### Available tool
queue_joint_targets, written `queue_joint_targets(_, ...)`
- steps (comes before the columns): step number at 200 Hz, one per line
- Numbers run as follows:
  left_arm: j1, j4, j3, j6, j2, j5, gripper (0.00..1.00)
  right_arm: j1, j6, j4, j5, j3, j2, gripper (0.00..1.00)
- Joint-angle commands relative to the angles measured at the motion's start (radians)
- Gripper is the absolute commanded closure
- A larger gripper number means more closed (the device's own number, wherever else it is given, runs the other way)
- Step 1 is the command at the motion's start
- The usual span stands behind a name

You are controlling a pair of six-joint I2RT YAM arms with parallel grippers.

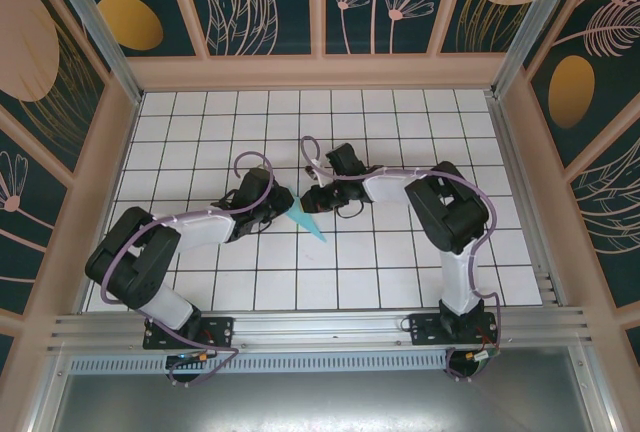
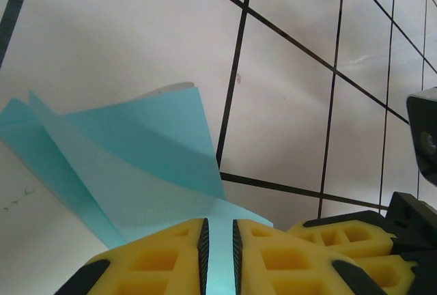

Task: Fold a paper plane with a square sheet of paper (pick it up from the middle)
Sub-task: Fold the wing for the fifth time at the center of the table.

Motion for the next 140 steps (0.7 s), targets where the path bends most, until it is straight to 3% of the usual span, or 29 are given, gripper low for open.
queue_joint_targets(1, 0.007, 0.019, 0.002, 0.009, 0.025, 0.004, 0.80, -0.002, -0.034, 0.004, -0.037, 0.028, 0.035, 0.91)
queue_joint_targets(140, 0.007, 0.014, -0.004, -0.024, 0.081, -0.006, 0.81, -0.002, -0.051, -0.048, -0.032, 0.064, 0.099, 0.91)
